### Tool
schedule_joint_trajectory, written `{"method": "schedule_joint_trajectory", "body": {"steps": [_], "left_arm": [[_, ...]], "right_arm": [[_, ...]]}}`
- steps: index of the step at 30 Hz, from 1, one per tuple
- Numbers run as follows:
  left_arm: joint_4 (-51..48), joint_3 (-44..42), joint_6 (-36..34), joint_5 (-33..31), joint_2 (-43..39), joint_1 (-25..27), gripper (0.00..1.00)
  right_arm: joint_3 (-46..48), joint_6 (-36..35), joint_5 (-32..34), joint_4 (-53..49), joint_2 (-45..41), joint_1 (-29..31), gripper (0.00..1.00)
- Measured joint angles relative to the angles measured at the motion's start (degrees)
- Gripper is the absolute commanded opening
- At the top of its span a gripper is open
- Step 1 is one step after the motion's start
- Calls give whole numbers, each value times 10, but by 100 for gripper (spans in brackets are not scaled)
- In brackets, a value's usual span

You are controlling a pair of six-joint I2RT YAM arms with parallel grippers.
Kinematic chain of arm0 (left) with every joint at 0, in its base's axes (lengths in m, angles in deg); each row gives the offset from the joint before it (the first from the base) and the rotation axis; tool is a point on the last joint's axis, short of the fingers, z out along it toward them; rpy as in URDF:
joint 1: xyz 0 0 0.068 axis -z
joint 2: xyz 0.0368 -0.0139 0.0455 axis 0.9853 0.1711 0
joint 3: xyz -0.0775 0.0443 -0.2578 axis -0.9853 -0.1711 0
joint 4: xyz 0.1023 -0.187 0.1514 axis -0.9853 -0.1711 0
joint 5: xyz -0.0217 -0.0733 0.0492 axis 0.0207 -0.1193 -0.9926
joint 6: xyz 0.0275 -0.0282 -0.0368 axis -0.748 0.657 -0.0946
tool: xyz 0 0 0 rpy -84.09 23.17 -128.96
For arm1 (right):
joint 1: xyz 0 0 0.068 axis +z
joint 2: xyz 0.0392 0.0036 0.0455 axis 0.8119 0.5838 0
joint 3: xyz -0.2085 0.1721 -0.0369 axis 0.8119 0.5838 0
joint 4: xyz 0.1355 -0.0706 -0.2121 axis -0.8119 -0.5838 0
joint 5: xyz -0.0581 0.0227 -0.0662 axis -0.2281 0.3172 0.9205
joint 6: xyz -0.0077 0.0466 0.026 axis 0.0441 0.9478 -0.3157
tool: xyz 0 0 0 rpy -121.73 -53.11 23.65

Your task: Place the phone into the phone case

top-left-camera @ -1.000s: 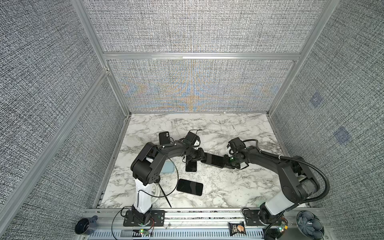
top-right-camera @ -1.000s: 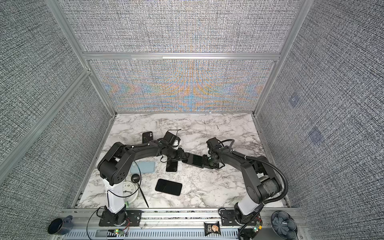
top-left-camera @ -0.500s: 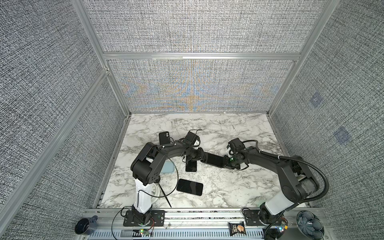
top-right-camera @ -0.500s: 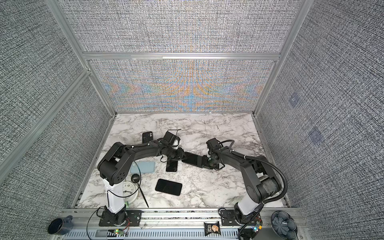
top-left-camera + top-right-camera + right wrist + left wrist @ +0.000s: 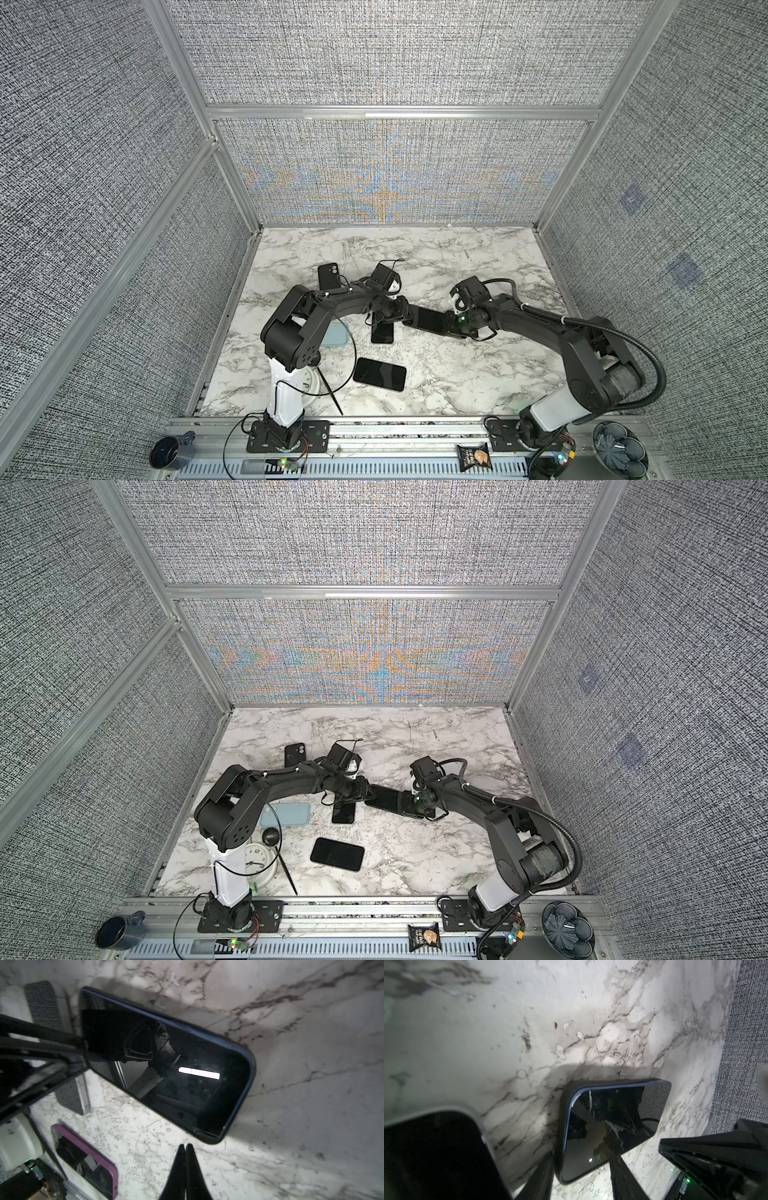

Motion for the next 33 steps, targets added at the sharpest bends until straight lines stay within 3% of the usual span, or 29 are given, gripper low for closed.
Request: {"method": "schedule_joint_trajectory", "body": {"steps": [5, 10, 15, 17, 24, 33], "left_arm": [[-28, 17, -13, -17, -26, -12, 59], [-29, 3, -14, -16, -52, 2, 61], [-27, -16, 3, -10, -56, 35, 63], [-24, -19, 12, -6, -56, 41, 63], [-9, -24, 20, -3, -52, 43, 64], [4, -24, 29, 5, -26, 42, 64]], "right_arm": [[-15, -18, 22, -23, -37, -9, 20], [-49, -42, 42, -34, -15, -18, 30], [-110, -70, 56, -29, 34, -20, 53], [-131, -83, 63, -25, 55, -21, 57], [-183, -113, 72, -22, 132, -28, 59], [-167, -121, 43, -14, 155, -31, 59]]}}
